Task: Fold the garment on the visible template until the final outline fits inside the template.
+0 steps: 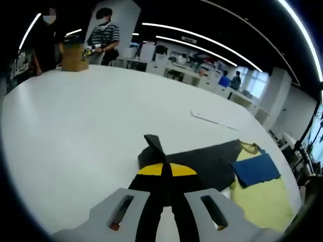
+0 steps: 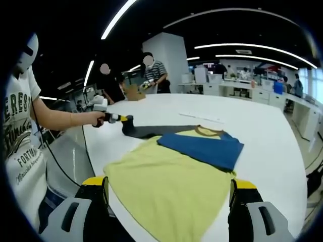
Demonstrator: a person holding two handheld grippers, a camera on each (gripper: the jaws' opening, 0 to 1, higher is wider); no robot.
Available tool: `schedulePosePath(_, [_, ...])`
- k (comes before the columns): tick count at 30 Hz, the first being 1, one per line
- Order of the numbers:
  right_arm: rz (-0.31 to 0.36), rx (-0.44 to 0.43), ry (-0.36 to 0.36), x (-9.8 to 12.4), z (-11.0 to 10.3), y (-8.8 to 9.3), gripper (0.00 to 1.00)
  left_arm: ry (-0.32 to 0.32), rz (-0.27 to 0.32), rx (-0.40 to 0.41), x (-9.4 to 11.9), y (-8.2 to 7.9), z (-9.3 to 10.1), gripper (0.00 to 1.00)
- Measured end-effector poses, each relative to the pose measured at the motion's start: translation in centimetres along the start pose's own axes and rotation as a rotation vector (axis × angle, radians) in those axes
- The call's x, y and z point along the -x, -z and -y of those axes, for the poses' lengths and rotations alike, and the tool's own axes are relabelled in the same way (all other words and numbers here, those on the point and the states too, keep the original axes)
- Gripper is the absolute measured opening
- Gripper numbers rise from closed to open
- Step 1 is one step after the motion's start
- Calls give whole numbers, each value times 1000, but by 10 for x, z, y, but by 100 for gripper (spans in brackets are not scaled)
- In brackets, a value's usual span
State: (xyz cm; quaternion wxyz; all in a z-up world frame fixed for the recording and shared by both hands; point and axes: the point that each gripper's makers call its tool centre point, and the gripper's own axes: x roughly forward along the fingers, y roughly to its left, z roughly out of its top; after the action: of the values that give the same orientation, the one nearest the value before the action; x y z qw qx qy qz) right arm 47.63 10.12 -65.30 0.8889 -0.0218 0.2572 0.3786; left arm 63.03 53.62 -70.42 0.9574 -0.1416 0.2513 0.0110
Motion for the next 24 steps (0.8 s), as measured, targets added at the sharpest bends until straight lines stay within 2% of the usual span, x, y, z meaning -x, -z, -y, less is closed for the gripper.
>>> schedulePosePath(9, [-1, 7, -5, -1, -2, 1, 99, 57, 6, -13, -11, -3, 27, 0])
schedulePosePath(24, [-12, 13, -8, -2, -3, 4, 99, 138, 9, -73, -17, -1, 71, 0])
